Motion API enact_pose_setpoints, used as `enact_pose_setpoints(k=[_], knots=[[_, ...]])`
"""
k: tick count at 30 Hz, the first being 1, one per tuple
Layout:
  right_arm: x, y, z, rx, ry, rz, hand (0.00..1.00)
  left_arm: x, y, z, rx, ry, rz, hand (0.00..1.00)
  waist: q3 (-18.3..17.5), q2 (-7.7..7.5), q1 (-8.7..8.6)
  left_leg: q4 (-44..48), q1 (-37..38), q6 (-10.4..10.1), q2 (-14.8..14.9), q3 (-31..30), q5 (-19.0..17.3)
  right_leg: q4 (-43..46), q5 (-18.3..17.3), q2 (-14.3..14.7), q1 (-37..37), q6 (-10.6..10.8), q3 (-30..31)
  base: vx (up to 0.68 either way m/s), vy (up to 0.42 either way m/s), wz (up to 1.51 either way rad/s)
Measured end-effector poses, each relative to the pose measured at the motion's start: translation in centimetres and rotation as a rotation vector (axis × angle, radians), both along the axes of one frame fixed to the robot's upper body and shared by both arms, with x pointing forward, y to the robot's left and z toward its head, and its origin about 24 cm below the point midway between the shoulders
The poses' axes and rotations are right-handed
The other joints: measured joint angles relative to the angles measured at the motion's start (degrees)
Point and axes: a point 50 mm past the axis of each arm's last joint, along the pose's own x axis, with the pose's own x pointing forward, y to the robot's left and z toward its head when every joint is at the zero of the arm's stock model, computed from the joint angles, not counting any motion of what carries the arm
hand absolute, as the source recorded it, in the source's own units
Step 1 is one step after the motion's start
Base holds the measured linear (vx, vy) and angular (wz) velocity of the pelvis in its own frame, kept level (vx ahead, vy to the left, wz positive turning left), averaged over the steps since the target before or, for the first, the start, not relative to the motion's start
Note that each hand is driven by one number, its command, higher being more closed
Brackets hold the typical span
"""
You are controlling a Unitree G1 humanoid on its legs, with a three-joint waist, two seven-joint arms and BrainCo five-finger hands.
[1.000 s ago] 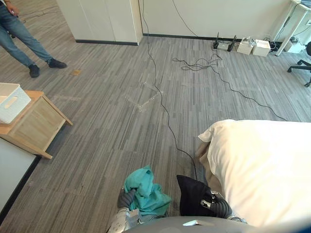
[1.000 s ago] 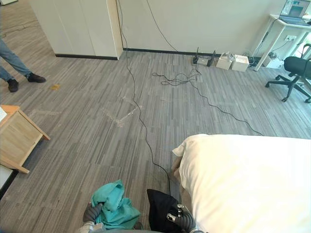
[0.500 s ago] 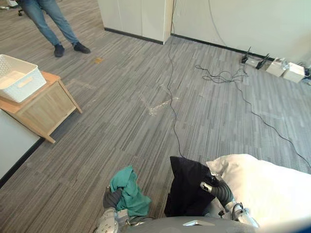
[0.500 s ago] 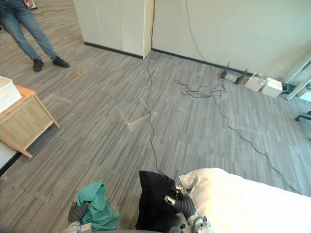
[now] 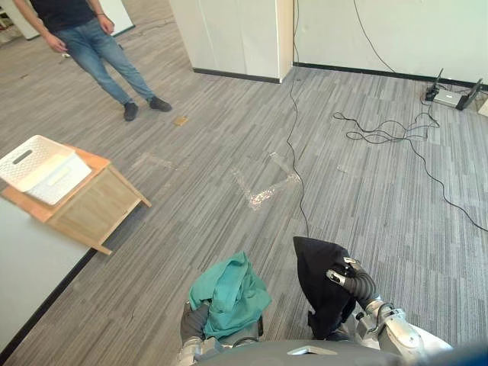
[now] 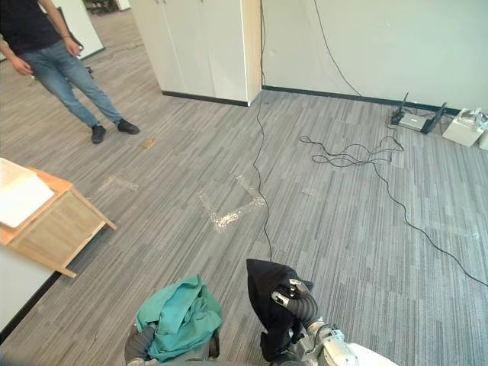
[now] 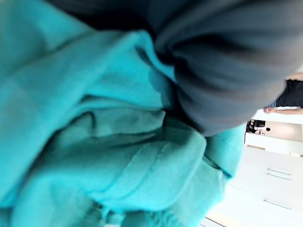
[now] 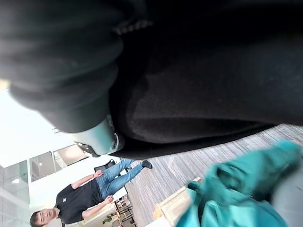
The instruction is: Tidy the bed and pick cloth on bed and put in laundry
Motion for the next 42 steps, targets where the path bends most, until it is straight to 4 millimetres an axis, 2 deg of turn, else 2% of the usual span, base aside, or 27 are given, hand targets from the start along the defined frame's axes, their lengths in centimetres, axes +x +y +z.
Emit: enact_pose_setpoints(k=[2, 3, 4, 5, 7, 9, 11, 13, 15, 19, 20, 21, 22, 23, 24, 26, 27, 28, 29, 30, 33, 35, 36, 37, 39, 41, 42], knots=[[-0.8, 0.0, 0.0, 0.004, 0.009, -0.003, 1.0, 0.3, 0.0, 0.2, -0.01, -0.009, 0.018, 1.0, 0.07, -0.25, -0.68, -12.45, 0.24, 0.42, -1.15, 5.0, 3.31, -0.61, -0.73, -0.54, 2.76, 2.79, -2.24, 0.42, 0.087, 0.38], [-1.6, 0.0, -0.1, 0.004, 0.027, -0.01, 1.0, 0.7, -0.1, 0.2, -0.02, -0.011, 0.021, 1.0, 0.08, -0.27, -1.27, -21.34, 1.14, 0.28, -1.63, 10.08, 8.27, -0.97, -1.97, -0.62, 5.74, 5.11, -4.67, 0.5, 0.113, 0.92], [-2.5, -0.2, -0.4, 0.0, 0.058, -0.023, 1.0, 1.0, -0.2, 0.2, -0.028, -0.009, 0.014, 1.0, 0.09, -0.54, -1.3, -25.63, 2.05, 2.18, -1.8, 14.27, 15.93, -1.27, -3.61, -0.72, 8.8, 7.72, -6.56, 0.57, 0.149, 0.98], [-3.0, -0.4, -0.8, -0.005, 0.083, -0.034, 1.0, 1.1, -0.1, 0.0, -0.03, 0.004, 0.006, 1.0, -0.6, -1.99, -0.97, -25.49, 2.98, 8.78, -3.74, 15.74, 15.53, -1.44, -4.57, -2.01, 10.54, 9.26, -7.73, 0.46, 0.129, 0.77], [-2.9, 0.0, -0.9, 0.005, 0.082, -0.043, 1.0, 1.7, -0.2, -0.1, -0.037, 0.012, -0.011, 1.0, -2.98, -3.76, -0.44, -23.98, 2.61, 13.52, -7.41, 14.55, 11.42, -0.23, -4.23, -4.58, 11.19, 11.44, -7.74, 0.53, 0.159, 0.56], [-1.7, 0.2, -0.6, 0.012, 0.056, -0.039, 1.0, 1.9, -0.3, -0.3, -0.044, 0.021, -0.015, 1.0, -3.13, -4.04, 0.06, -21.97, 3.31, 15.42, -8.64, 13.24, 8.07, 9.19, -4.35, -7.6, 8.84, 13.43, -6.01, 0.48, 0.176, 0.39], [-0.5, 0.8, -0.5, 0.007, 0.044, -0.018, 1.0, 1.8, 0.2, -0.5, -0.041, 0.041, -0.001, 1.0, -2.93, -4.52, 0.29, -21.6, 6.44, 14.47, -9.65, 11.77, 5.12, 31.39, -1.66, -12.74, 1.14, 16.48, -1.45, 0.46, 0.168, 0.28], [-0.8, 1.4, -1.1, 0.026, 0.073, -0.004, 1.0, 1.7, 1.1, -0.5, 0.002, 0.059, -0.001, 1.0, -2.46, -5.12, -0.1, -24.38, 13.64, 13.47, -11.55, 7.74, 3.96, 57.05, 1.05, -17.24, -8.09, 15.03, 1.79, 0.46, 0.119, 0.67], [-1.8, 1.2, -1.5, 0.028, 0.101, -0.015, 1.0, 1.7, 1.6, -0.4, 0.027, 0.059, -0.01, 1.0, -2.61, -4.17, -1.0, -26.83, 18.57, 13.31, -11.58, 2.87, 4.12, 60.24, -0.67, -16.37, -11.38, 12.22, 0.24, 0.34, 0.031, 1.09], [-3.2, 1.2, -1.7, 0.029, 0.125, -0.072, 1.0, 3.1, 2.1, 0.8, 0.058, -0.01, -0.044, 1.0, -2.38, -3.51, -2.99, -28.21, 23.17, 11.45, -11.52, -8.07, 3.6, 44.23, -5.39, -9.38, -17.8, 9.46, 0.95, 0.35, -0.043, 1.58], [-3.0, 1.3, -1.6, 0.036, 0.12, -0.096, 1.0, 3.4, 1.9, 1.0, 0.056, -0.017, -0.054, 1.0, -2.55, -3.38, -2.96, -29.89, 24.28, 6.0, -11.49, -10.74, 2.2, 35.1, -5.51, -6.96, -19.8, 8.67, 1.29, 0.27, -0.042, 1.12], [-2.8, 1.7, -1.6, 0.056, 0.118, -0.121, 1.0, 3.6, 2.1, 1.1, 0.066, -0.021, -0.07, 1.0, -2.7, -5.32, -2.55, -30.01, 25.03, 0.05, -10.69, -8.82, -3.33, 27.51, -3.91, -6.79, -21.42, 8.15, 2.51, 0.35, -0.131, 1.88], [-2.5, 1.9, -1.2, 0.093, 0.092, -0.166, 1.0, 4.5, 2.1, 1.5, 0.084, -0.051, -0.114, 1.0, -2.18, -4.89, -4.91, -25.21, 22.83, 5.86, -5.81, 1.45, -4.54, 21.28, -0.9, -7.75, -23.36, 11.1, 3.31, 0.26, -0.182, 1.68], [-2.4, 1.9, -1.2, 0.103, 0.091, -0.189, 1.0, 4.4, 1.8, 1.3, 0.076, -0.038, -0.133, 1.0, -1.74, -5.33, -4.58, -25.9, 24.09, 9.67, -7.26, -0.04, -3.77, 18.11, 1.1, -8.52, -23.89, 12.23, 4.63, 0.46, -0.264, 1.48], [-2.4, 2.7, -1.1, 0.114, 0.096, -0.156, 1.0, 3.5, 1.7, 1.0, 0.064, -0.007, -0.127, 1.0, -2.44, -6.33, -2.88, -27.99, 27.41, 8.67, -8.25, 0.23, -4.13, 10.21, 6.7, -9.12, -25.33, 11.57, 6.48, 0.39, -0.193, 0.64], [-1.8, 3.4, -0.4, 0.141, 0.06, -0.139, 1.0, 2.3, 1.6, 0.7, 0.056, 0.024, -0.129, 1.0, -3.16, -6.64, -2.68, -30.03, 30.18, 7.53, -8.36, -0.57, -4.8, 7.89, 10.48, -8.99, -27.37, 9.7, 6.47, 0.47, -0.169, 0.51], [-1.3, 3.9, 0.1, 0.159, 0.034, -0.126, 1.0, 1.6, 1.7, 0.7, 0.058, 0.037, -0.129, 1.0, -3.34, -6.83, -2.81, -31.02, 32.1, 5.85, -8.22, -1.39, -5.73, 8.25, 13.3, -8.84, -28.55, 6.74, 4.68, 0.52, -0.223, 0.53], [-1.3, 4.1, 0.2, 0.163, 0.034, -0.12, 1.0, 1.0, 1.6, 0.5, 0.063, 0.047, -0.148, 1.0, -3.62, -7.16, -2.84, -30.4, 33.9, 3.82, -7.57, -1.91, -6.85, 9.04, 17.93, -7.87, -28.69, 1.93, 3.82, 0.43, -0.215, 0.49], [-1.1, 3.8, 0.2, 0.154, 0.032, -0.121, 1.0, 1.0, 1.2, 0.3, 0.048, 0.059, -0.153, 1.0, -3.9, -6.04, -2.82, -29.72, 34.8, 2.93, -6.06, -2.24, -7.34, 10.38, 16.81, -6.76, -28.07, 1.32, 3.59, 0.64, -0.327, 0.15], [-0.2, 3.6, 0.4, 0.141, 0.014, -0.115, 1.0, 0.8, 0.3, 0.2, 0.01, 0.052, -0.158, 1.0, -4.22, -3.36, -3.0, -25.69, 34.35, 1.32, -2.94, -2.46, -6.41, 12.24, 13.83, -4.76, -26.89, -0.02, 2.32, 0.55, -0.27, 0.01], [0.4, 3.1, 0.4, 0.143, 0.007, -0.142, 1.0, 1.1, -0.9, 0.2, -0.03, 0.026, -0.193, 1.0, -3.63, -1.53, -3.71, -10.2, 30.06, 0.99, 0.67, -2.64, -2.98, 13.67, 8.4, -1.98, -23.41, -0.3, 1.8, 0.59, -0.312, -0.11], [0.1, 2.2, 0.2, 0.118, 0.012, -0.141, 1.0, 1.3, -1.4, 0.4, -0.05, -0.009, -0.221, 1.0, -2.14, -0.25, -4.21, 10.53, 23.12, 3.01, 5.03, -2.15, 12.78, 11.11, 4.28, 1.18, -16.17, -1.34, 2.35, 0.48, -0.208, -0.29], [-0.2, 1.8, 0.2, 0.113, 0.01, -0.14, 1.0, 0.9, -1.4, 0.4, -0.043, -0.02, -0.234, 1.0, -2.35, -0.42, -3.53, 19.45, 18.62, 2.26, 6.14, -3.0, 21.2, 7.86, 3.16, 3.0, -12.12, -1.8, 3.89, 0.49, -0.113, -0.52], [-0.2, 1.1, 0.3, 0.103, -0.001, -0.157, 1.0, 1.2, -1.4, 0.6, -0.021, -0.045, -0.265, 1.0, -2.25, -0.29, -3.31, 27.86, 12.0, 2.54, 6.25, -4.42, 14.05, 6.49, 1.82, 3.75, -9.96, -2.08, 5.22, 0.48, -0.103, -0.55], [0.3, 0.3, 0.5, 0.086, -0.023, -0.177, 1.0, 1.4, -1.5, 0.8, -0.024, -0.071, -0.279, 1.0, -1.77, -1.05, -2.48, 30.5, 3.51, 3.17, 4.83, -4.48, 7.53, 4.64, 0.71, 3.55, -7.85, -2.22, 8.15, 0.49, -0.101, -0.64], [0.6, -0.2, 0.7, 0.078, -0.04, -0.179, 1.0, 1.7, -1.6, 1.0, -0.023, -0.089, -0.286, 1.0, -1.51, -1.46, -1.3, 24.24, -1.43, 2.28, 2.83, -4.13, 2.77, 2.59, 0.02, 2.68, -5.07, -1.67, 10.14, 0.48, -0.015, -0.75], [0.6, -0.3, 0.7, 0.076, -0.042, -0.176, 1.0, 2.0, -1.6, 1.1, -0.022, -0.102, -0.293, 1.0, -1.12, -2.13, -1.14, 15.3, -2.04, 1.52, 1.08, -3.74, 0.98, 2.44, -0.86, 1.41, -2.54, -0.34, 10.82, 0.38, 0.028, -0.55]])
